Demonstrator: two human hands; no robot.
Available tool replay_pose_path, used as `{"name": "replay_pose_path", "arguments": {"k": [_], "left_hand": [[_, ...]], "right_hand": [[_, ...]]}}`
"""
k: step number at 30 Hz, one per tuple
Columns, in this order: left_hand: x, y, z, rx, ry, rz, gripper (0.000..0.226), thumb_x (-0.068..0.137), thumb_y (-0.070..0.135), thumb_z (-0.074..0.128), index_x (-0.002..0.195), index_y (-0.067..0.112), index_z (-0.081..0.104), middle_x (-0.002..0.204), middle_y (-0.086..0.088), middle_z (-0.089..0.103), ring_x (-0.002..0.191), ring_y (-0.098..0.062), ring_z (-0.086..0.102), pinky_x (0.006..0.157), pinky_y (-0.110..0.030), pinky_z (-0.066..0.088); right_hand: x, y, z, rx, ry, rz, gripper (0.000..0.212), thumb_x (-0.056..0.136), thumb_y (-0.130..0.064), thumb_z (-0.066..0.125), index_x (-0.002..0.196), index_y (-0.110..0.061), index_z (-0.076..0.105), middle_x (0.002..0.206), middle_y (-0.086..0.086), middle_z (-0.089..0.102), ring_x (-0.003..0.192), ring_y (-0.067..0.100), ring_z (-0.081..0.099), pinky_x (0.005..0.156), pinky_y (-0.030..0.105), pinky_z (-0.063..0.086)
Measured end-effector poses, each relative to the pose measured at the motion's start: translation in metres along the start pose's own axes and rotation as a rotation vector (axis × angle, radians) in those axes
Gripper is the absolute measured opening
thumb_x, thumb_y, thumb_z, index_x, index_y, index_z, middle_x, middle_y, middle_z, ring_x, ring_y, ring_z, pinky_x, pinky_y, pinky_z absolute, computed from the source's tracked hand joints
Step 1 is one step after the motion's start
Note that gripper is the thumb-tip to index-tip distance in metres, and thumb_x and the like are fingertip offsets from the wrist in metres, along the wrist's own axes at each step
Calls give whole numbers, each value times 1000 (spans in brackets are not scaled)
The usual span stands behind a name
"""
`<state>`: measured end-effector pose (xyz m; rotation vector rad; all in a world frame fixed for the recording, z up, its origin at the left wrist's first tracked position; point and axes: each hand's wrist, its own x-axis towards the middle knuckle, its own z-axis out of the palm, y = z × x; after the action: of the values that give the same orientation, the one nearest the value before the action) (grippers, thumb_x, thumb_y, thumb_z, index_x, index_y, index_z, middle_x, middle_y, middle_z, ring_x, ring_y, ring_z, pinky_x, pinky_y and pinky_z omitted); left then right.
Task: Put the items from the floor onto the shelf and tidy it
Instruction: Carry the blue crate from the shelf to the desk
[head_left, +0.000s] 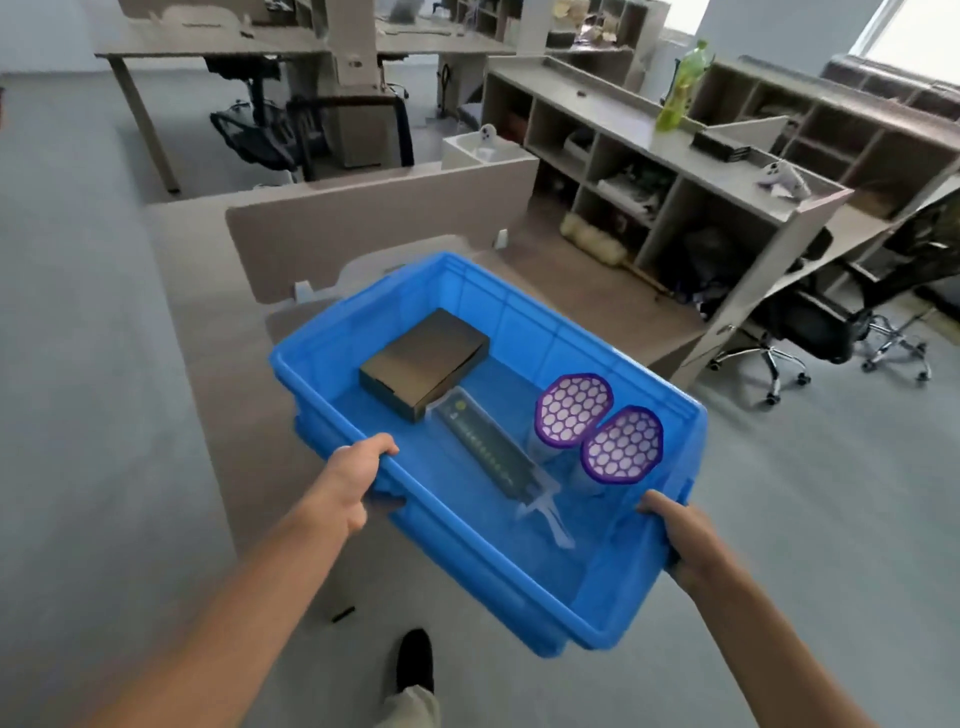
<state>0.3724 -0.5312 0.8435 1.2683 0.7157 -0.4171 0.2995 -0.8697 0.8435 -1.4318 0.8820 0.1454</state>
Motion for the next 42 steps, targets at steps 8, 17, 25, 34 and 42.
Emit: {"name": "replay_pose_path", "arguments": {"k": [8, 17, 25, 34, 42], "left_hand": [[139, 38, 150, 159, -14, 72, 48, 83, 19, 58, 123, -4, 48, 98, -18, 56, 86, -31, 60, 43, -33, 54], [242, 109, 281, 146, 41, 57, 41, 87, 14, 57, 123, 2, 43, 104, -17, 59, 85, -28, 61, 46, -35, 55], [330, 134, 363, -16, 218, 14, 37, 89, 12, 56, 123, 2, 43, 107, -17, 58, 86, -25, 60, 58, -43, 59], [369, 123, 442, -359, 518, -21, 44, 90, 9, 54, 132, 3, 40, 121, -20, 54, 101, -30, 59, 69, -49, 59], [390, 109, 474, -566, 645, -48, 43, 87, 6, 58, 129, 6, 47, 130, -18, 58, 109, -33, 62, 58, -39, 59]], "right_hand": [[135, -74, -35, 35, 110, 43, 23, 81, -3, 61, 102, -13, 65, 100, 11, 73, 91, 33, 69, 89, 51, 57], [288, -185, -49, -6, 112, 72, 24, 82, -2, 62, 105, -7, 63, 97, 14, 72, 86, 32, 68, 77, 43, 58], [460, -280, -42, -186, -45, 45, 17, 80, -5, 64, 96, -10, 64, 101, 17, 73, 93, 36, 69, 84, 50, 57], [626, -386, -1, -503, -348, -2, 53, 60, -20, 70, 109, 0, 67, 91, 17, 72, 76, 32, 67, 69, 38, 58], [685, -413, 37, -573, -442, 41, 49, 74, -9, 64, 122, -5, 55, 112, 20, 70, 89, 37, 70, 77, 49, 60]]}}
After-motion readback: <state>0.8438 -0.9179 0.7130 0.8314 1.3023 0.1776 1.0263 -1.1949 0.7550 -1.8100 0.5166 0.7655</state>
